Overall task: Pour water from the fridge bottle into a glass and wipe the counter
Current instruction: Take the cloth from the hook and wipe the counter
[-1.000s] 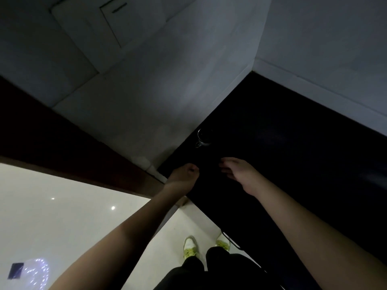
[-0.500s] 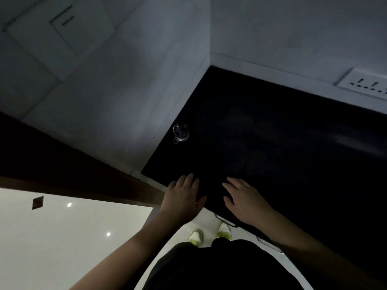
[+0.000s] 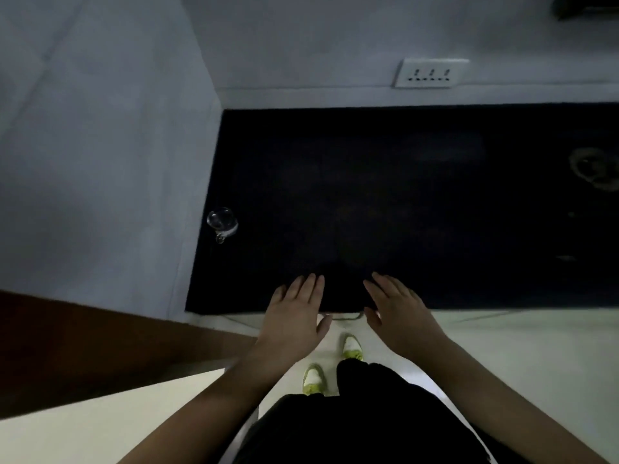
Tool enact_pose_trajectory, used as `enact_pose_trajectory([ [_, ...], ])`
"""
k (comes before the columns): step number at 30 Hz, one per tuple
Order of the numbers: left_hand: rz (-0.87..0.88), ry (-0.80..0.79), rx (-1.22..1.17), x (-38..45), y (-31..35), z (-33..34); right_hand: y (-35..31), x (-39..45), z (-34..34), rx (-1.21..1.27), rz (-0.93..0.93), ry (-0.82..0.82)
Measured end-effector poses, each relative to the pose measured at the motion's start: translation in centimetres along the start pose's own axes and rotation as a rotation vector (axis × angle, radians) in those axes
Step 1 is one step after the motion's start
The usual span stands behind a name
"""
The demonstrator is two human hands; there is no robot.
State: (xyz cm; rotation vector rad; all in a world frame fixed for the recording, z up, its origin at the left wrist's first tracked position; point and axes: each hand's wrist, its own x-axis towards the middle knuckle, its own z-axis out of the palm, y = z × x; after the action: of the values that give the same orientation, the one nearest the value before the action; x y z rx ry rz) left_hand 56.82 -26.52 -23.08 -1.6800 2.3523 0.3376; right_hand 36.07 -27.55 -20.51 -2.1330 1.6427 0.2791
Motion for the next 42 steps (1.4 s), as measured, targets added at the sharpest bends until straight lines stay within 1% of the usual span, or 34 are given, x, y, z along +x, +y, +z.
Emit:
enact_pose_trajectory([
  [4,0.135,-0.016,0.029,0.5,1.5,-0.4,0.9,-3.7,1.0,0.04,0.121,0.04],
  [9,0.32,-0.01,0.054,1.6,4.9,-1.4,2.4,-7.6,1.9,0.102,0.279,0.074],
  [17,0.62,0.029,0.115,2.4,13.5,-0.4,6.0,-15.7,4.5,0.141,0.524,0.114],
  [20,0.733,0.022,0.175,2.5,17.1,-0.5,7.6,-19.0,6.1,0.109,0.615,0.166],
  [22,0.771,-0.018,0.213,2.3,19.4,-0.8,8.7,-21.1,7.5,0.131,0.68,0.222],
  [25,0.833,-0.026,0.249,1.7,23.0,-0.9,10.2,-24.1,9.1,0.147,0.758,0.285],
  [29,0.91,-0.055,0.342,0.5,27.7,-0.4,12.0,-28.0,10.4,0.207,0.865,0.269],
  [31,0.925,-0.054,0.34,0.5,29.8,-0.1,13.0,-29.9,11.2,0.208,0.913,0.29],
  [33,0.923,-0.009,0.323,0.1,32.1,0.2,14.2,-32.0,12.2,0.238,0.957,0.314],
  [37,0.97,-0.031,0.327,-0.2,36.2,0.7,16.1,-35.4,13.4,0.277,1.021,0.368],
  [40,1.045,-0.021,0.35,-0.9,39.4,0.3,16.9,-37.5,14.3,0.287,1.092,0.416],
  [42,1.14,-0.035,0.349,-1.0,41.4,0.2,17.4,-38.5,14.6,0.305,1.149,0.425],
])
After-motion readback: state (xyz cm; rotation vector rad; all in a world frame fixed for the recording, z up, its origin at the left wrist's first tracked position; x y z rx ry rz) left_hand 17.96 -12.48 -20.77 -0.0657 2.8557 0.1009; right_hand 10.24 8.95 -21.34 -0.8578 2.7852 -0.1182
